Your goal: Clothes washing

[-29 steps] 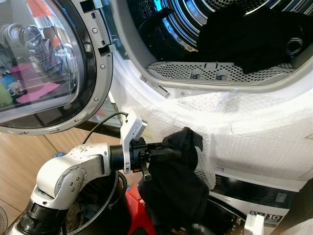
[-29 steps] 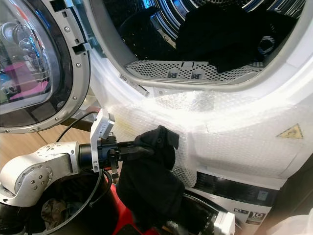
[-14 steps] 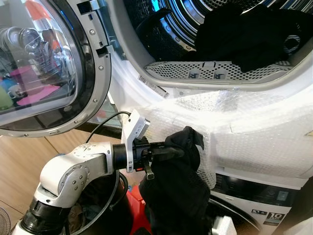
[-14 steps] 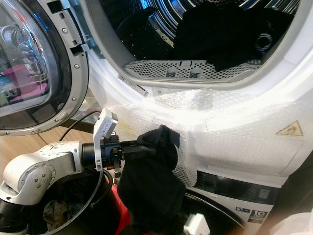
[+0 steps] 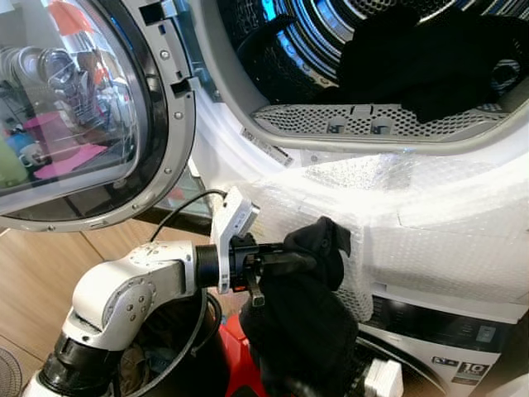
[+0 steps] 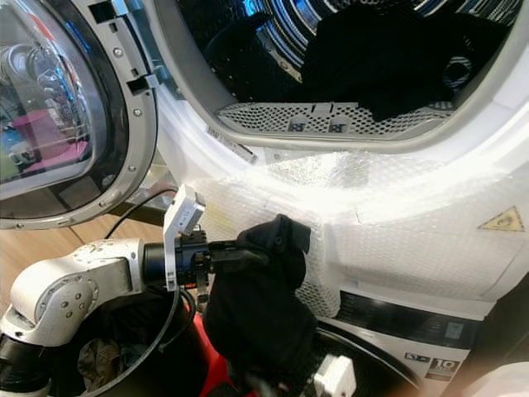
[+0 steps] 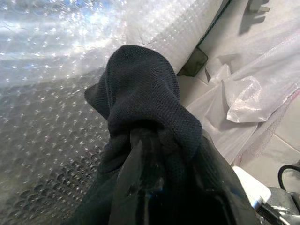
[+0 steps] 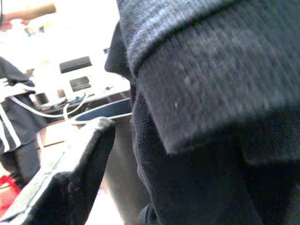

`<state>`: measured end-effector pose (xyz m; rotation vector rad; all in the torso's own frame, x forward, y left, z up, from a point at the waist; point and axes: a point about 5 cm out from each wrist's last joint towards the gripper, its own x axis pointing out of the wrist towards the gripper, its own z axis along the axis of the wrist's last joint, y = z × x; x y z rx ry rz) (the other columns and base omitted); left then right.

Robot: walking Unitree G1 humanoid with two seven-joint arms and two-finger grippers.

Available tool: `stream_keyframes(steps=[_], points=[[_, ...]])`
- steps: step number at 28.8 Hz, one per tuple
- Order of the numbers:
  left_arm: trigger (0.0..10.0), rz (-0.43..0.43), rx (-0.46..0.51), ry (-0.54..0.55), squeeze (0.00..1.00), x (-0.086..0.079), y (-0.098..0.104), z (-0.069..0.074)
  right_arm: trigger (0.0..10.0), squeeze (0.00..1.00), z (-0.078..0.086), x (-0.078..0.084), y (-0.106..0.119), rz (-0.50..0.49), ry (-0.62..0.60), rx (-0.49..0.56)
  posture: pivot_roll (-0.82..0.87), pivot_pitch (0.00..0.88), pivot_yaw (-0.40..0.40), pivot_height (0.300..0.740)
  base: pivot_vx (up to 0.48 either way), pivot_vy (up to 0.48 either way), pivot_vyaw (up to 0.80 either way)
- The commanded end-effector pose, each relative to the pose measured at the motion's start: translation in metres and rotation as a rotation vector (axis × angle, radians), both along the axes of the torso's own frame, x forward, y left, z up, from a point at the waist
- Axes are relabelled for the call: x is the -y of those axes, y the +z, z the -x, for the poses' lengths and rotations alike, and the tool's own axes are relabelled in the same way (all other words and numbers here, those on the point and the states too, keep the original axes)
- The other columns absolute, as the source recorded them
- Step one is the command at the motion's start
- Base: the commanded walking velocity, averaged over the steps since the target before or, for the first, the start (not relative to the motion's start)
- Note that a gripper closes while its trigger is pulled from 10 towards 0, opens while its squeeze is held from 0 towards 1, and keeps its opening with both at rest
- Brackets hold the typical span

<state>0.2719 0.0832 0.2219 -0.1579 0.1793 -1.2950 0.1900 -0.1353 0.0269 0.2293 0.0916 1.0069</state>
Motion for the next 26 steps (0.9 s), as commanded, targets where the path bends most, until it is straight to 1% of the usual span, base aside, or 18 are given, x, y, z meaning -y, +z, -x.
stream_keyframes(steps=[1, 2, 5, 6, 9, 10, 11, 14, 15, 16, 18, 19, 20, 21, 22, 23, 24, 26], points=[[0.0, -0.003, 0.036, 0.011, 0.00, 0.002, 0.008, -0.003, 10.0, 0.00, -0.001, -0.011, 0.006, -0.024, 0.063, 0.020, -0.04, 0.000, 0.270, 0.740, 0.000, 0.000, 0.00], [0.0, 0.003, 0.040, 0.001, 0.00, 0.007, 0.009, -0.003, 10.0, 0.00, -0.002, -0.014, 0.008, -0.025, 0.083, 0.028, -0.04, 0.000, 0.269, 0.740, 0.000, 0.000, 0.00], [0.0, 0.007, 0.043, -0.004, 0.00, 0.013, 0.009, -0.004, 10.0, 0.00, -0.006, -0.015, 0.009, -0.007, 0.067, 0.042, -0.03, 0.000, 0.268, 0.740, 0.000, 0.000, 0.00], [0.0, 0.003, 0.040, -0.017, 0.00, 0.020, 0.007, -0.004, 10.0, 0.00, -0.012, -0.016, 0.008, 0.022, 0.040, 0.044, -0.04, 0.000, 0.268, 0.740, 0.000, 0.000, 0.00], [0.0, 0.009, 0.032, -0.031, 0.00, 0.030, 0.006, -0.002, 10.0, 0.00, -0.018, -0.017, 0.007, 0.057, 0.008, 0.053, -0.04, 0.000, 0.271, 0.740, 0.000, 0.000, 0.00], [0.0, 0.011, 0.032, -0.040, 0.00, 0.034, 0.006, -0.001, 10.0, 0.00, -0.021, -0.017, 0.007, 0.069, -0.012, 0.057, -0.04, 0.000, 0.267, 0.740, 0.000, 0.000, 0.00], [0.0, 0.032, 0.022, -0.050, 0.00, 0.042, 0.006, 0.001, 10.0, 0.00, -0.029, -0.017, 0.008, 0.103, -0.070, 0.071, -0.04, 0.000, 0.270, 0.740, 0.000, 0.000, 0.00], [0.0, 0.031, 0.016, -0.045, 0.00, 0.049, 0.006, 0.001, 10.0, 0.00, -0.036, -0.016, 0.005, 0.148, -0.137, 0.064, -0.05, 0.000, 0.273, 0.740, 0.000, 0.000, 0.00], [0.0, 0.030, 0.017, -0.048, 0.00, 0.050, 0.005, 0.002, 10.0, 0.00, -0.039, -0.015, 0.005, 0.163, -0.181, 0.068, -0.06, 0.000, 0.272, 0.740, 0.000, 0.000, 0.00], [0.0, 0.029, 0.018, -0.049, 0.00, 0.050, 0.005, 0.002, 10.0, 0.00, -0.040, -0.015, 0.004, 0.167, -0.194, 0.069, -0.06, 0.000, 0.272, 0.740, 0.000, 0.000, 0.00], [0.0, 0.032, 0.013, -0.038, 0.00, 0.051, 0.004, 0.001, 10.0, 0.00, -0.046, -0.011, 0.003, 0.180, -0.281, 0.048, -0.06, 0.000, 0.270, 0.740, 0.000, 0.000, 0.00], [0.0, 0.032, 0.013, -0.038, 0.00, 0.051, 0.004, 0.001, 10.0, 0.00, -0.046, -0.011, 0.003, 0.180, -0.281, 0.048, -0.06, 0.000, 0.270, 0.740, 0.000, 0.000, 0.00], [0.0, 0.033, 0.017, -0.025, 0.00, 0.052, 0.005, -0.001, 10.0, 0.00, -0.049, -0.008, 0.003, 0.161, -0.339, 0.023, -0.06, 0.000, 0.271, 0.740, 0.000, 0.000, 0.00], [0.0, 0.037, 0.020, -0.008, 0.00, 0.053, 0.007, -0.003, 10.0, 0.00, -0.050, -0.006, 0.002, 0.145, -0.372, 0.007, -0.07, 0.000, 0.272, 0.740, 0.000, 0.000, 0.00], [0.0, 0.035, 0.026, 0.007, 0.00, 0.053, 0.008, -0.005, 10.0, 0.00, -0.051, -0.005, 0.002, 0.148, -0.399, 0.005, -0.07, 0.000, 0.273, 0.740, 0.000, 0.000, 0.00], [0.0, 0.035, 0.026, 0.007, 0.00, 0.053, 0.008, -0.005, 10.0, 0.00, -0.051, -0.005, 0.002, 0.148, -0.399, 0.005, -0.07, 0.000, 0.273, 0.740, 0.000, 0.000, 0.00], [0.0, 0.036, 0.027, 0.028, 0.00, 0.053, 0.009, -0.007, 10.0, 0.00, -0.052, -0.003, 0.000, 0.164, -0.446, -0.005, -0.07, 0.000, 0.270, 0.740, 0.000, 0.000, 0.00], [0.0, 0.038, 0.025, 0.044, 0.00, 0.052, 0.010, -0.009, 10.0, 0.00, -0.054, 0.000, -0.002, 0.177, -0.495, -0.015, -0.07, 0.000, 0.270, 0.740, 0.000, 0.000, 0.00]])
